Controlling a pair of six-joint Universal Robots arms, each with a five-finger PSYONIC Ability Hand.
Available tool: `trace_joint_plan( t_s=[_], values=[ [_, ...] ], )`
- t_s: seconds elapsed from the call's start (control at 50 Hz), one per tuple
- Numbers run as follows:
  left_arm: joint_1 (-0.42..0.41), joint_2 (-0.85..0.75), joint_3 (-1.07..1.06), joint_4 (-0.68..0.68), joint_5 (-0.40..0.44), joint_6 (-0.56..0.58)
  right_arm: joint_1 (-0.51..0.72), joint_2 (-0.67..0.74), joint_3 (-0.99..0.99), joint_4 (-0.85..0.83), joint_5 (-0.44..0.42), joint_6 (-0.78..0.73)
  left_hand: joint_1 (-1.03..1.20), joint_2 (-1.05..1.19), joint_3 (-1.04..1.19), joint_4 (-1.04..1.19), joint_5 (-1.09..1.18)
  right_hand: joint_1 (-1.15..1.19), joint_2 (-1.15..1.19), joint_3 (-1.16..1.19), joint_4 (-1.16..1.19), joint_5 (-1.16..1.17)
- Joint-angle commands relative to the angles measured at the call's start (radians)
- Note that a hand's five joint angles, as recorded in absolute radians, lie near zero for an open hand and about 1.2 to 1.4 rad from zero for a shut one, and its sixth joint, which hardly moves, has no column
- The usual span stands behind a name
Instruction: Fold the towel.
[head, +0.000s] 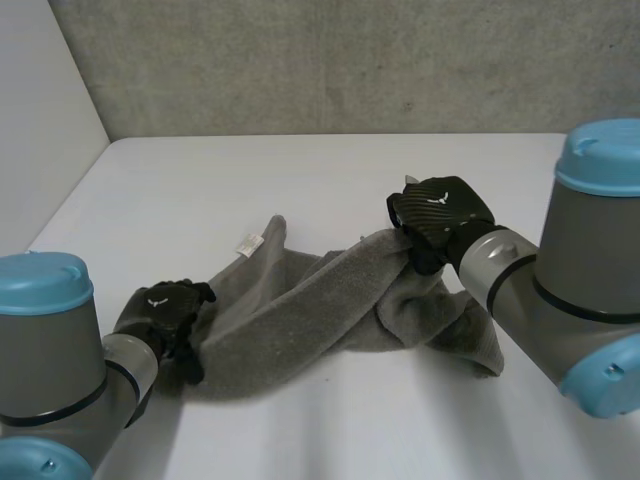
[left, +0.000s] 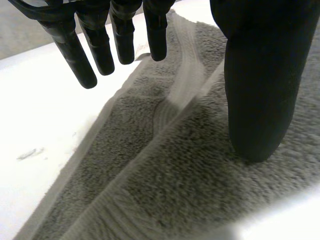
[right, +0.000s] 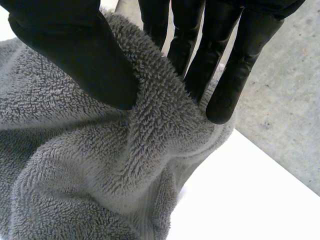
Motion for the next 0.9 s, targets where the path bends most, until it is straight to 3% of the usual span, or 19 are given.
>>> trace_joint_plan(
  t_s=[0.02,0.26,0.3,0.32,0.36,0.44,0.62,0.7,0.78,0.82,0.9],
  values=[
    [-0.005,0.001,-0.010,-0.007,-0.003,0.005,-0.034,-0.079,0.072,-0.032,-0.016,-0.001,0.023,0.034,0.033,0.034,0.035,0.432,0.226,0.216,0.208,0.250],
    [-0.019,0.024,-0.040,-0.048,-0.006,0.006,-0.092,-0.137,0.137,-0.041,-0.016,-0.016,0.167,0.177,0.177,0.177,0.179,0.432,0.226,0.216,0.208,0.250],
    [-0.020,0.038,-0.041,-0.048,-0.009,0.005,-0.103,-0.138,0.145,-0.044,-0.016,-0.021,0.491,0.501,0.501,0.501,0.503,0.432,0.226,0.216,0.208,0.250],
    [-0.020,0.038,-0.041,-0.048,-0.009,0.005,-0.117,-0.140,0.151,-0.044,-0.022,-0.022,0.492,0.503,0.503,0.503,0.505,0.432,0.226,0.216,0.208,0.250],
    [-0.020,0.044,-0.043,-0.047,-0.004,0.005,-0.123,-0.141,0.154,-0.043,-0.022,-0.026,0.849,0.860,0.860,0.860,0.862,0.432,0.226,0.216,0.208,0.250],
    [-0.022,0.042,-0.035,-0.039,-0.001,0.005,-0.128,-0.140,0.155,-0.036,-0.022,-0.062,1.073,1.084,1.083,1.084,1.085,0.432,0.226,0.216,0.208,0.250],
    [-0.023,-0.077,0.055,-0.018,0.025,0.016,-0.125,-0.117,0.120,-0.035,-0.022,-0.153,1.073,1.084,1.084,1.084,1.086,0.432,0.226,0.216,0.208,0.250],
    [-0.020,-0.119,0.147,-0.004,0.037,0.028,-0.114,-0.034,0.016,-0.044,-0.010,-0.245,1.073,1.084,1.084,1.084,1.086,0.432,0.226,0.216,0.208,0.250],
    [-0.014,-0.169,0.366,0.031,0.037,0.077,-0.111,0.041,-0.118,-0.056,-0.008,-0.285,1.073,1.084,1.084,1.084,1.086,0.432,0.226,0.216,0.208,0.250],
    [-0.014,-0.180,0.459,0.051,0.037,0.103,-0.111,0.113,-0.292,-0.136,0.001,-0.295,1.073,1.084,1.084,1.084,1.086,0.432,0.226,0.216,0.208,0.250],
    [-0.014,-0.203,0.769,0.173,0.031,0.143,-0.111,0.159,-0.443,-0.303,0.026,-0.296,1.073,1.084,1.084,1.084,1.086,0.432,0.226,0.216,0.208,0.250]
  ],
)
